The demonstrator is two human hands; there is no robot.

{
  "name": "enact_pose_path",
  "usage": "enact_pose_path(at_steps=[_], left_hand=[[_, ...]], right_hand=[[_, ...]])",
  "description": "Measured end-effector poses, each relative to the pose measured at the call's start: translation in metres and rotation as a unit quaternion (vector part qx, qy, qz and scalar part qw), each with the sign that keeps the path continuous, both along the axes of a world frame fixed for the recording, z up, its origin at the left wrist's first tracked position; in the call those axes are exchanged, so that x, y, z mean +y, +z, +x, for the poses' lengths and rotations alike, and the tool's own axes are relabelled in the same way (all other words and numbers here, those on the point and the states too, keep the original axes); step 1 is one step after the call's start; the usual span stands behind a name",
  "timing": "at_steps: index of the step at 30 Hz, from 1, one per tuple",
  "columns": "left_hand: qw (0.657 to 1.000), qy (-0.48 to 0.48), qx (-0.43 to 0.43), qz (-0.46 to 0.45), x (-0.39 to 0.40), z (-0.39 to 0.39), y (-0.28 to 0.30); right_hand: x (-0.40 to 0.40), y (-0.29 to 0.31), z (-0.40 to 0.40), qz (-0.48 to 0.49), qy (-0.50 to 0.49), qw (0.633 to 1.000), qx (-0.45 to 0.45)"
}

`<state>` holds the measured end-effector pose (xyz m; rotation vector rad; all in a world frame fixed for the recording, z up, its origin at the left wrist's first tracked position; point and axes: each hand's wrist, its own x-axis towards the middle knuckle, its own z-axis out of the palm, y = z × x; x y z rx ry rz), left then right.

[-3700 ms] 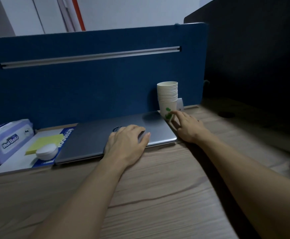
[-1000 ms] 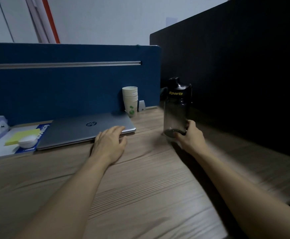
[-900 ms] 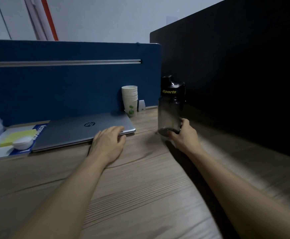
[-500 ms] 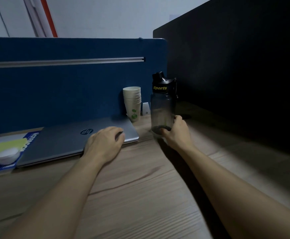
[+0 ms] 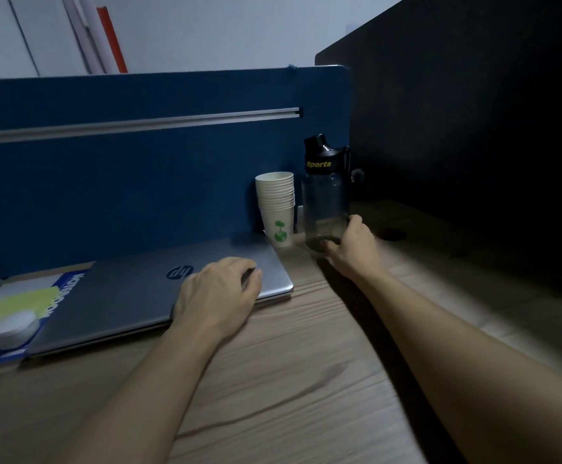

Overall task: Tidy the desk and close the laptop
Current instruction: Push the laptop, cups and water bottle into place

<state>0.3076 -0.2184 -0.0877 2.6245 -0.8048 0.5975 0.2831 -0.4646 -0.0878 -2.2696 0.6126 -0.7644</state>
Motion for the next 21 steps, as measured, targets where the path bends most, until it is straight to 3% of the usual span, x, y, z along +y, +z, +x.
enact_pose_path(at_steps=[11, 21], left_hand=[[1.000, 0.001, -0.010, -0.002, -0.001, 0.004, 0.000], [1.000, 0.008, 0.002, 0.006, -0.001, -0.001, 0.001]], right_hand=[[-0.012, 0.001, 0.036, -0.042, -0.014, 0.998, 0.034], [-0.015, -0.004, 0.032, -0.014, -0.022, 0.998, 0.054]])
